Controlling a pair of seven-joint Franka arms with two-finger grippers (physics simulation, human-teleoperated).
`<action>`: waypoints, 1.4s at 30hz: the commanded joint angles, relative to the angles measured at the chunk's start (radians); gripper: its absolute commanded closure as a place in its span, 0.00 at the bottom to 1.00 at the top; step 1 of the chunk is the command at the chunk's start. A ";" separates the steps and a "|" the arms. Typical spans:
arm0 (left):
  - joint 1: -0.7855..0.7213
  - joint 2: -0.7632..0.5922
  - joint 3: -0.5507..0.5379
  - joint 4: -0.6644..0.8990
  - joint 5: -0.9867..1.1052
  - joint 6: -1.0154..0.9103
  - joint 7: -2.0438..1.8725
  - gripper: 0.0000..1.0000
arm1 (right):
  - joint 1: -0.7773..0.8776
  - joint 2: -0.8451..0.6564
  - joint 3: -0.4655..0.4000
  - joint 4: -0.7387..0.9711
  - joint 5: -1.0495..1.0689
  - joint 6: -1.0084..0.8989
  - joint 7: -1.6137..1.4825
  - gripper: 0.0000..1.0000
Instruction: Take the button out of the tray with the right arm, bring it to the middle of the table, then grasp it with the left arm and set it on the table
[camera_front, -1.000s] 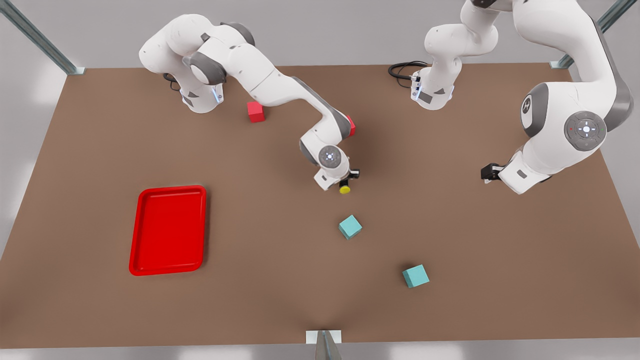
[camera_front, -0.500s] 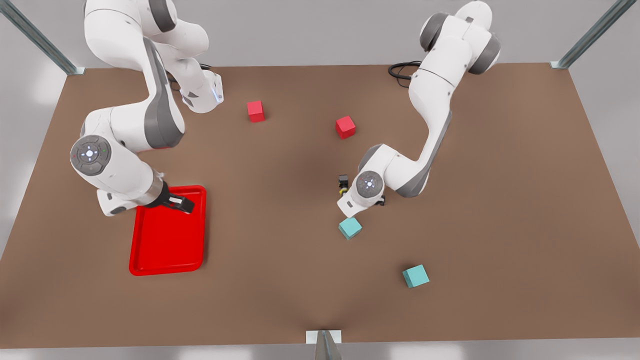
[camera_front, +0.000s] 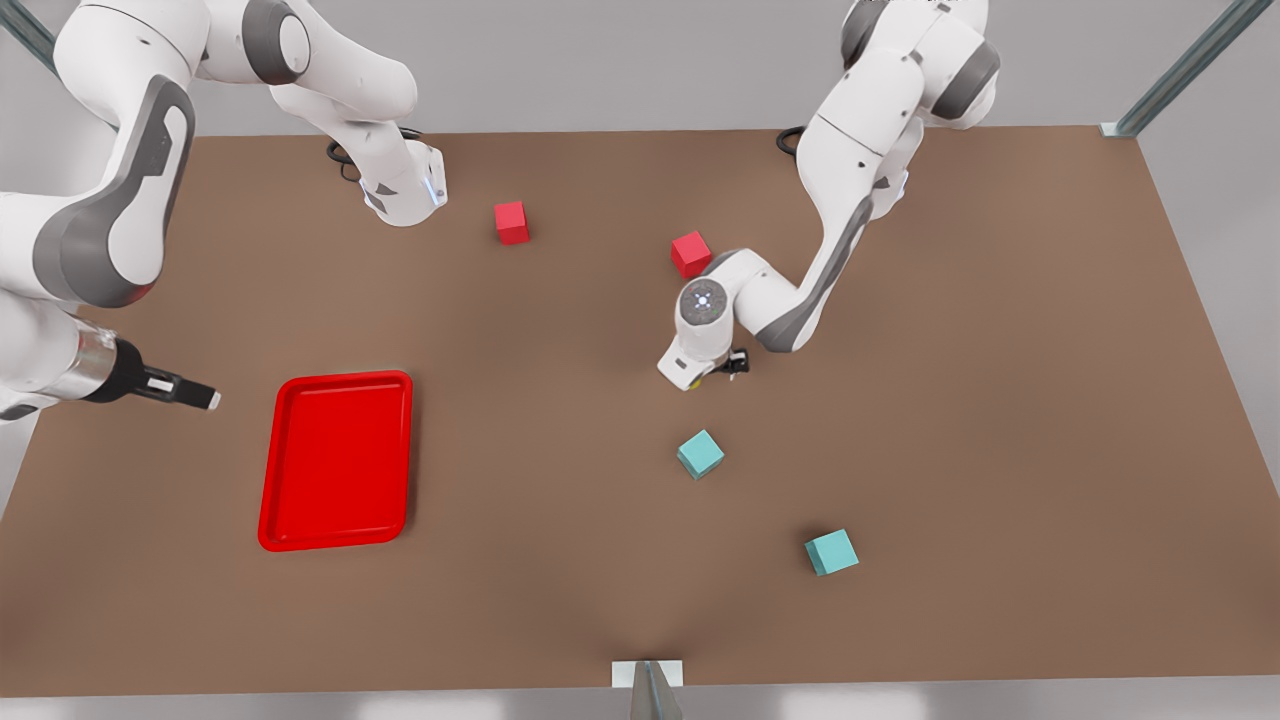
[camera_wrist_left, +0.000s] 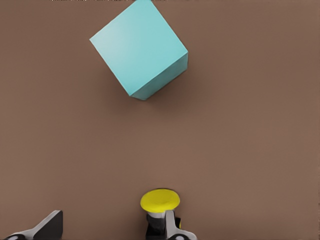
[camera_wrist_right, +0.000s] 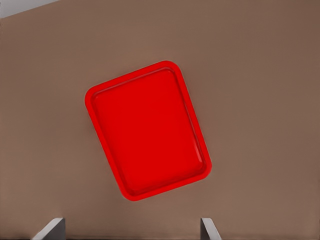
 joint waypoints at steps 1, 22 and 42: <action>0.002 0.012 0.000 0.000 0.010 0.243 -0.145 0.00 | -0.003 -0.001 0.000 -0.001 0.003 -0.045 -0.246 0.00; -0.009 0.083 -0.011 -0.050 0.085 0.209 0.073 0.00 | -0.034 -0.001 0.004 0.001 0.011 -0.067 -0.235 0.00; 0.007 0.089 -0.054 -0.056 -0.002 0.157 0.085 0.00 | -0.034 -0.001 0.004 0.001 0.025 -0.065 -0.235 0.00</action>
